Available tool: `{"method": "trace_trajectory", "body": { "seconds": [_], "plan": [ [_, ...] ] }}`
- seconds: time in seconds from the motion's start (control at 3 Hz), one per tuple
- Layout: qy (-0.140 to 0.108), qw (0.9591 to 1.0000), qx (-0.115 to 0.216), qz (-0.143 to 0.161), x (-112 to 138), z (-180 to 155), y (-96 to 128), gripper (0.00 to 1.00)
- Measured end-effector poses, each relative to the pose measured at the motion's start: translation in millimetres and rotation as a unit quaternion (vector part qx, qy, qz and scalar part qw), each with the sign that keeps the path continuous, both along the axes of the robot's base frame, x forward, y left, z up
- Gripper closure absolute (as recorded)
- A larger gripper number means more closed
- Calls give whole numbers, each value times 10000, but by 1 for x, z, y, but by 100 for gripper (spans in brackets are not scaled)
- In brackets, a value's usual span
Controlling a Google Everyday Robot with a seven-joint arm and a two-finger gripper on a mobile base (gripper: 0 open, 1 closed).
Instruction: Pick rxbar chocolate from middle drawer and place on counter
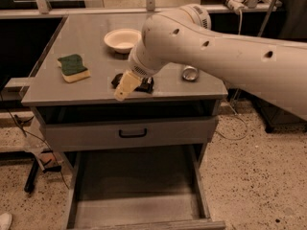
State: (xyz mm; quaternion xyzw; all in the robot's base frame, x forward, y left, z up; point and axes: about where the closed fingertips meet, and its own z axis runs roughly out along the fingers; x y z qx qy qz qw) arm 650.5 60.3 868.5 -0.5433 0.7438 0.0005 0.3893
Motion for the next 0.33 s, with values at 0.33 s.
{"method": "trace_trajectory", "body": {
  "seconds": [0.33],
  "plan": [
    [0, 10000, 0, 0, 0, 0, 0, 0]
  ]
}}
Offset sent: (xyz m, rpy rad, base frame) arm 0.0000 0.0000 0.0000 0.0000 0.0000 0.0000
